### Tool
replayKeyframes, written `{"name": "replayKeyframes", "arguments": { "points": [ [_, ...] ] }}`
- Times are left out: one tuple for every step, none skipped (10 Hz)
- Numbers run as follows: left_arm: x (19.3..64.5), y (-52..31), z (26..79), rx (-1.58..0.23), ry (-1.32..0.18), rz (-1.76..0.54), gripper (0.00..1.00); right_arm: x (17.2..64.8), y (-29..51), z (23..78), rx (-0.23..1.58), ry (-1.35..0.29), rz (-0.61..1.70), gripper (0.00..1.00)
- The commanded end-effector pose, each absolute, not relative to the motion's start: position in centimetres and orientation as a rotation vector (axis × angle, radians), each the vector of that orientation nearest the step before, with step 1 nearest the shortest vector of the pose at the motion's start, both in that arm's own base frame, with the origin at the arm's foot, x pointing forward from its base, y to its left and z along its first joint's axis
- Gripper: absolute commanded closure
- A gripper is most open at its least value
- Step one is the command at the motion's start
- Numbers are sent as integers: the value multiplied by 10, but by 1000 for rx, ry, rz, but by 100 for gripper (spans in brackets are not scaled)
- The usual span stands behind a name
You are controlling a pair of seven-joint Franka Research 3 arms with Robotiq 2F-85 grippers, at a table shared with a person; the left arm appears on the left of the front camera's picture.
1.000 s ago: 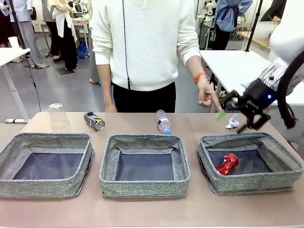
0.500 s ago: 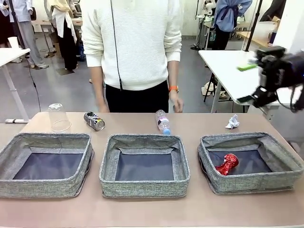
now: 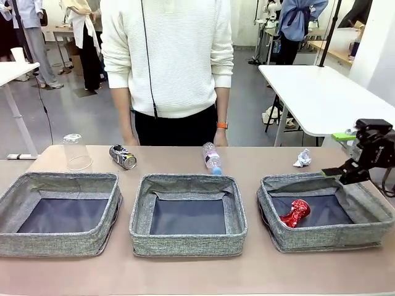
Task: Sort the waste into the appropriate baskets.
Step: Place the picked waste into the Fabric basket indicated by the person, then pick up the waste item pointed out by the person.
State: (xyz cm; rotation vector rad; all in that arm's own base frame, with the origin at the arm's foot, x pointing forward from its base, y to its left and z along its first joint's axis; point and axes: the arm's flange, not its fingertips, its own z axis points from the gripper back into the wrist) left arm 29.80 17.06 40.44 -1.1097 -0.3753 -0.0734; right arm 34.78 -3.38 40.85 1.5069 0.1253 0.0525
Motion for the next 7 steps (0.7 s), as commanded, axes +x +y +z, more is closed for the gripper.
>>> {"name": "replayKeyframes", "arguments": {
  "points": [
    [299, 171, 405, -1124, -396, -88, 0, 349, -28, 440, 1514, 135, 107, 0],
    [299, 171, 405, -1124, -396, -88, 0, 349, -28, 440, 1514, 135, 107, 0],
    [299, 171, 405, -1124, -396, -88, 0, 349, -28, 440, 1514, 135, 107, 0],
    [299, 171, 405, -1124, -396, -88, 0, 349, -28, 440, 1514, 135, 107, 0],
    [299, 171, 405, -1124, -396, -88, 0, 349, -28, 440, 1514, 135, 107, 0],
    [299, 171, 405, -1124, -396, -88, 0, 349, -28, 440, 1514, 135, 107, 0],
    [299, 171, 405, -1124, -396, -88, 0, 349, -28, 440, 1514, 135, 107, 0]
  ]
}}
